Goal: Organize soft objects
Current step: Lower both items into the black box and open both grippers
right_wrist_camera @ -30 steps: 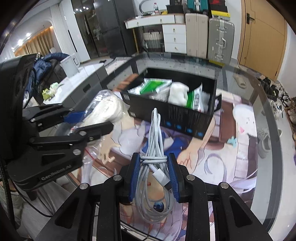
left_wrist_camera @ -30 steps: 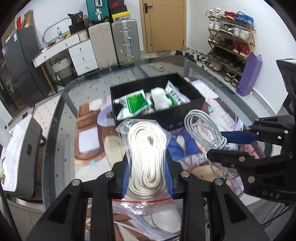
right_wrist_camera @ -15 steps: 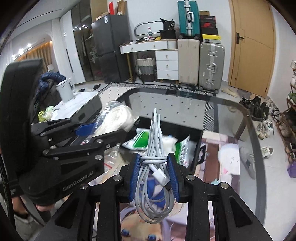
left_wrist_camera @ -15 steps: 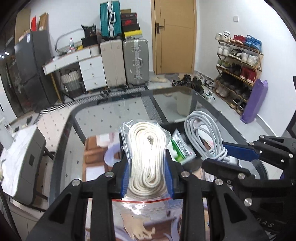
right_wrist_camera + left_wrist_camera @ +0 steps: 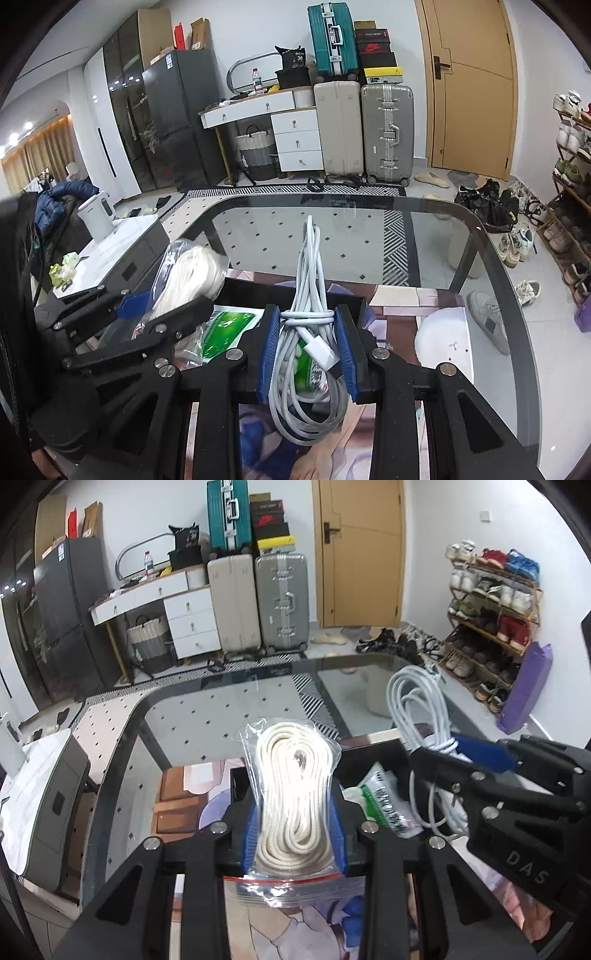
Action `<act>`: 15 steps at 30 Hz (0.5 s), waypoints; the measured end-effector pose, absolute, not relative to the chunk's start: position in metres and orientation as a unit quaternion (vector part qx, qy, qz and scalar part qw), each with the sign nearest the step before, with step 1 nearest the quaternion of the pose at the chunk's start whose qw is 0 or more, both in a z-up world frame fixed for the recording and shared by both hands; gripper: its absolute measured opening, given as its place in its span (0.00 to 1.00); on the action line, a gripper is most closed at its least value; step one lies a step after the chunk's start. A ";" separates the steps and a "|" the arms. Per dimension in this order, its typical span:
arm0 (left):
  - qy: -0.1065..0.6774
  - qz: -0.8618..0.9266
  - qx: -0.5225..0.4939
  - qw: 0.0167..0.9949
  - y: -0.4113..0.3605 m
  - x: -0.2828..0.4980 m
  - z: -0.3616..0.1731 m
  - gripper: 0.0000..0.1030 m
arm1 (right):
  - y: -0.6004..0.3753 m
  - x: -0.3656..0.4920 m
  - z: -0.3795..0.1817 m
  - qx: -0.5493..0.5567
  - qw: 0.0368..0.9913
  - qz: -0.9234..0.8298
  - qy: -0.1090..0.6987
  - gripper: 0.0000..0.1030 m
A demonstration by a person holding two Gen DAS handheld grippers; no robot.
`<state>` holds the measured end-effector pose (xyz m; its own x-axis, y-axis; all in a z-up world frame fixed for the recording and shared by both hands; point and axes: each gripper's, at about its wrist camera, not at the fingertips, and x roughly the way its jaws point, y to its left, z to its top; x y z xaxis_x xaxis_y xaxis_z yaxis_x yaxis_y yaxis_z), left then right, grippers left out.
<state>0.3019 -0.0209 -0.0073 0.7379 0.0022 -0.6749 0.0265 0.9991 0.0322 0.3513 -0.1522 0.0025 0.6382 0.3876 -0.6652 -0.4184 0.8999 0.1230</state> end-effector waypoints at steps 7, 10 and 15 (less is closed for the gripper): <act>0.394 -0.023 -0.004 0.919 -0.016 0.315 -0.033 0.30 | -0.140 0.361 -0.016 -0.035 0.898 0.227 0.374 0.29; 0.401 -0.018 0.001 0.916 -0.018 0.316 -0.039 0.30 | -0.135 0.363 -0.024 -0.043 0.895 0.226 0.381 0.29; 0.408 -0.013 -0.002 0.913 -0.018 0.318 -0.047 0.31 | -0.132 0.369 -0.037 -0.047 0.889 0.229 0.393 0.29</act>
<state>0.3181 -0.0176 -0.0474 0.6665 -0.0261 -0.7451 0.0223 0.9996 -0.0150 0.3688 -0.1324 -0.0371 0.5862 0.3697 -0.7209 -0.4436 0.8911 0.0963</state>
